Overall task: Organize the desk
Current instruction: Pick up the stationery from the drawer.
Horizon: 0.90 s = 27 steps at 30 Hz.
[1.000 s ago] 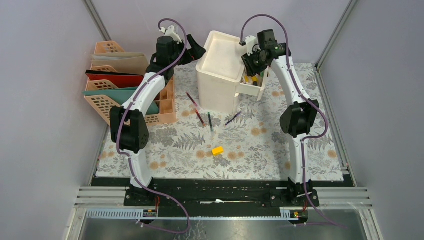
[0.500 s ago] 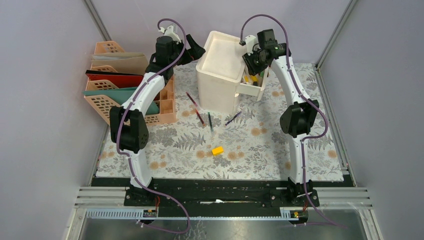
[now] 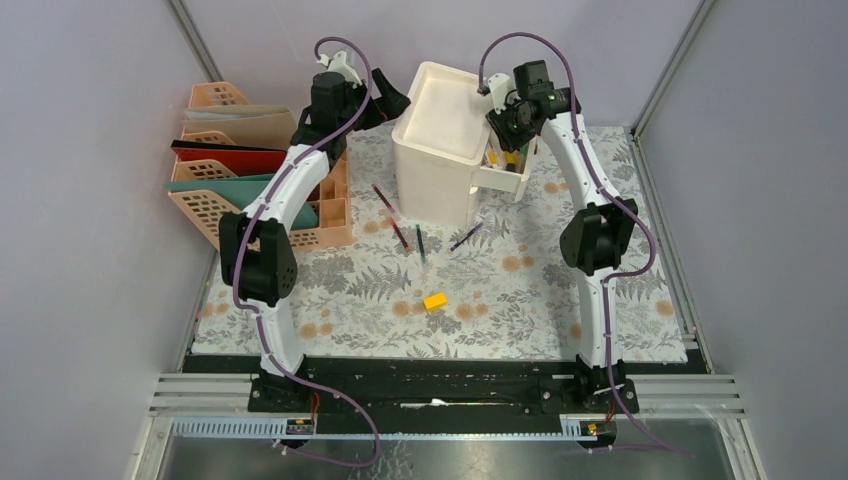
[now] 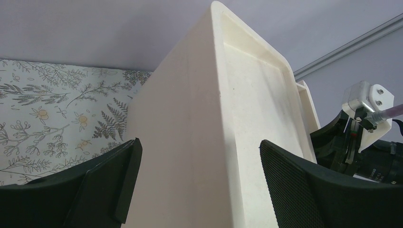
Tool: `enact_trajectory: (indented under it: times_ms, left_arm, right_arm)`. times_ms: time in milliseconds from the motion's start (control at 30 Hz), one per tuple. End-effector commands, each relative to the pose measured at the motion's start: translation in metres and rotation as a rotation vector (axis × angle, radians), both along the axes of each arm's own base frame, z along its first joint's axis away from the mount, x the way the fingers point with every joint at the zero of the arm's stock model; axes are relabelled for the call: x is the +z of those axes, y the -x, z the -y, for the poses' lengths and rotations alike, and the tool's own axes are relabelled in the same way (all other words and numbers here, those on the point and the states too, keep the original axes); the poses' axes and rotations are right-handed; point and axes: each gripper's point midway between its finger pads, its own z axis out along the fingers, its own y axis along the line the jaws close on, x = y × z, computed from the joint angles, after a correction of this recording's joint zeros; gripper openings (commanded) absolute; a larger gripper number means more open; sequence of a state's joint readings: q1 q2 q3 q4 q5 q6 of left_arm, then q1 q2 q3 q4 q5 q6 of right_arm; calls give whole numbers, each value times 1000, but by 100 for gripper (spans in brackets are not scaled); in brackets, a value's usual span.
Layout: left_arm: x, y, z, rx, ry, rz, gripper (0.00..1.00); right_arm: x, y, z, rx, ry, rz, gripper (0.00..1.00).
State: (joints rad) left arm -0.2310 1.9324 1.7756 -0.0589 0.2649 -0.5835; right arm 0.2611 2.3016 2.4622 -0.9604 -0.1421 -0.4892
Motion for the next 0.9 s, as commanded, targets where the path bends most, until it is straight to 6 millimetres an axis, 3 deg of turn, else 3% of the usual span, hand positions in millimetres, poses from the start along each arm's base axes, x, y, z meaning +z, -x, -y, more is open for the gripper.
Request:
enact_trajectory:
  times_ms: [0,533,733,867]
  left_arm:
    - [31,7,-6,0,3,76,99]
    - [37,11,-10,11,2,79,99]
    - [40,13,-11,14,6,82,99]
    - [42,13,-10,15,13,82,99]
  right_arm:
    - [-3,3,0,14,22,-11,39]
    - [-39,12,-2,18,-4,-129,37]
    - [-33,16,-5,4,-76,-155,19]
    - [-11,7,-5,-13,-129,-90,13]
